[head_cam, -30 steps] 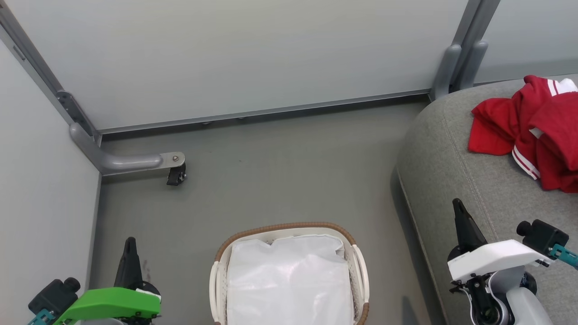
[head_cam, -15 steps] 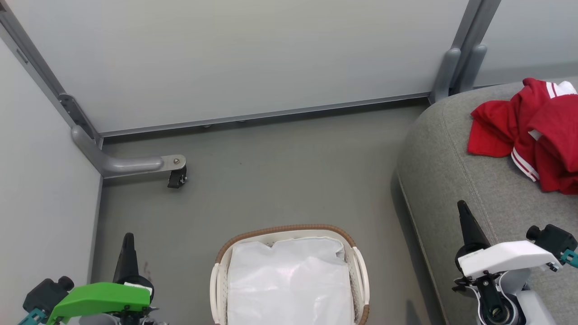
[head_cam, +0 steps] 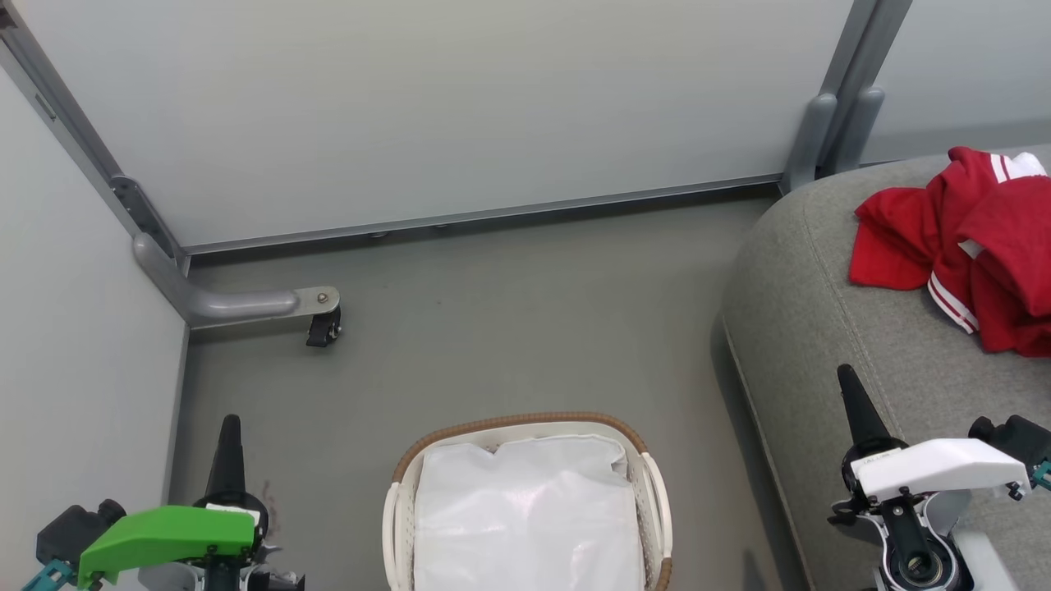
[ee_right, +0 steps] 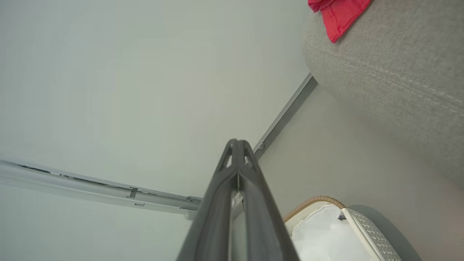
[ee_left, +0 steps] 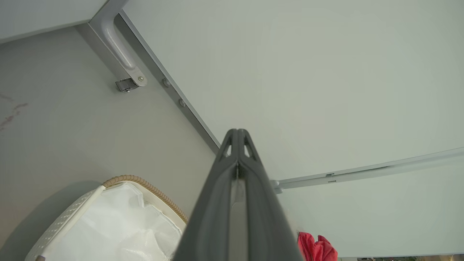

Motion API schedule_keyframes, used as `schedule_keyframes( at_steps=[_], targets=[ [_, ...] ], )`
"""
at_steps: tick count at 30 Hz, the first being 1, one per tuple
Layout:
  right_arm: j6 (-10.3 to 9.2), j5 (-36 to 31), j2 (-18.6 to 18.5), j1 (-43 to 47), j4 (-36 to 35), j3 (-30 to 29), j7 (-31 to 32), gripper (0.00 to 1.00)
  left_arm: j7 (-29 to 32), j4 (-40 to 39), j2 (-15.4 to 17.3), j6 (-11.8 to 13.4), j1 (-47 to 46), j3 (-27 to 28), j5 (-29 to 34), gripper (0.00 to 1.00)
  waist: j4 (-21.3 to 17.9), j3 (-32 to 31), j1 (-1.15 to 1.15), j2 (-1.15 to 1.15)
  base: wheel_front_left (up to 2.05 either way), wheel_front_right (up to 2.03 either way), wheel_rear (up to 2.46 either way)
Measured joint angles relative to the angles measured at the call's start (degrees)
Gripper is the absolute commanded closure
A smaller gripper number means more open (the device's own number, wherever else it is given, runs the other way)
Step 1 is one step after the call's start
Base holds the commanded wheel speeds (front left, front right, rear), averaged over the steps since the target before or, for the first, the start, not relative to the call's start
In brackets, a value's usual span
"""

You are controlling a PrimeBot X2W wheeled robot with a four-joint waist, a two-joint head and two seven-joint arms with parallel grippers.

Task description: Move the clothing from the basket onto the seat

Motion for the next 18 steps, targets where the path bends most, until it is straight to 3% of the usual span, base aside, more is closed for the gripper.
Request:
schedule_keyframes(
  at_steps=[18],
  targets=[
    [0.00,10.0,-0.1,0.3,-0.8,-1.1,2.7,1.00,2.8,-0.2,0.0,-0.1,-1.0,1.0,-8.3,1.00,0.1,-0.7,0.00,0.00,0.00,0.00,0.00]
  ],
)
